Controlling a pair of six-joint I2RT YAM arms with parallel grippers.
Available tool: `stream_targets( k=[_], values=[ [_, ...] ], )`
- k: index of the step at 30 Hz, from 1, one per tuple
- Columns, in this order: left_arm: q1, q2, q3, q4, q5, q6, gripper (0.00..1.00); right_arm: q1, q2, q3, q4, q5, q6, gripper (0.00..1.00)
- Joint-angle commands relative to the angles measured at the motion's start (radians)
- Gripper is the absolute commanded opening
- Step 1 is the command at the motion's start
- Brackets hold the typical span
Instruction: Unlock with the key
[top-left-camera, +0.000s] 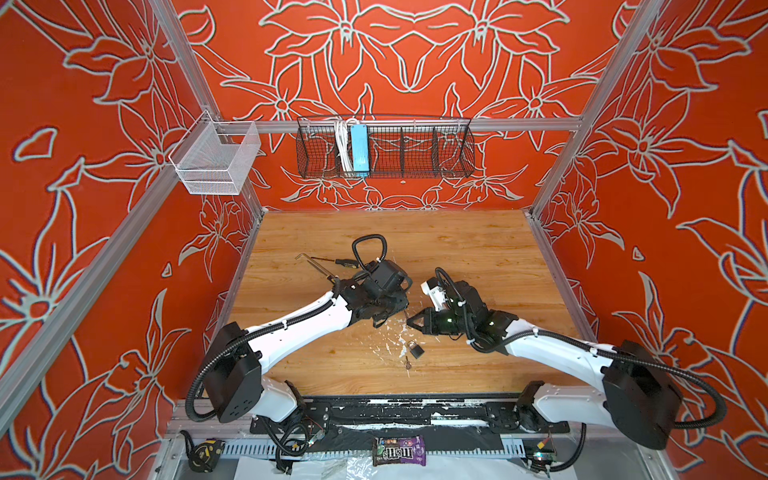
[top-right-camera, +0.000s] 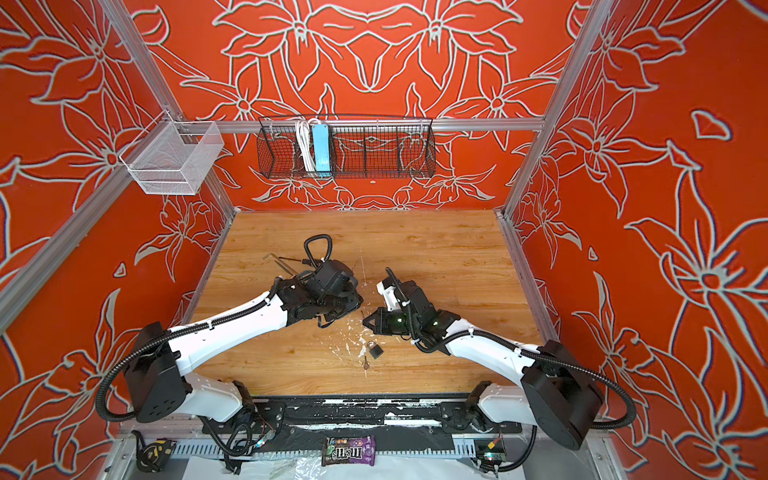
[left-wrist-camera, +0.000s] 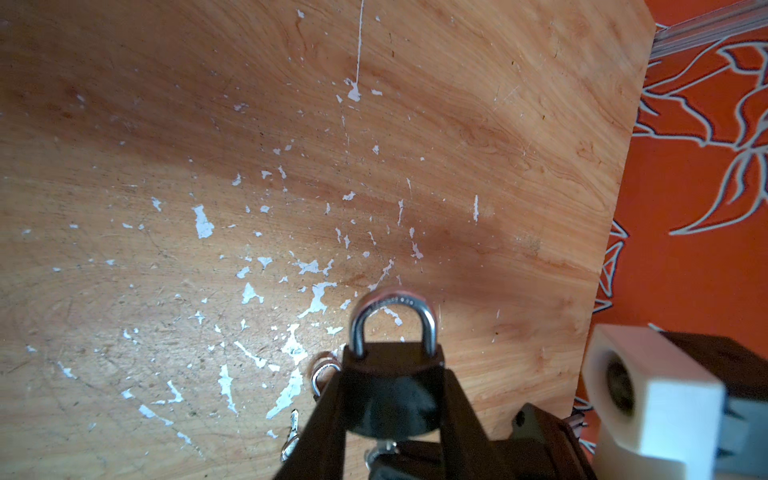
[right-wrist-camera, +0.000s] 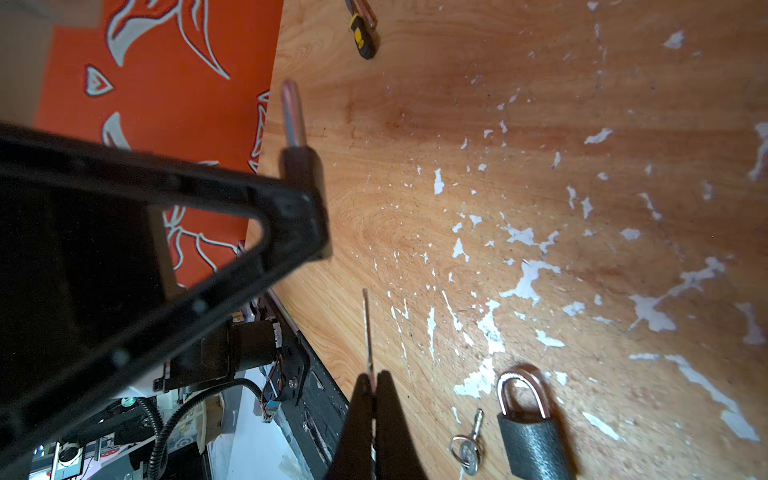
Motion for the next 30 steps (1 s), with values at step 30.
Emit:
stream_targets(
  k=[30],
  values=[
    [-0.003,0.024,0.059,-0.074,-0.024,0.061,0.02,0.008,0.027,0.086,0.004,-0.018,0.03,0.0]
  ],
)
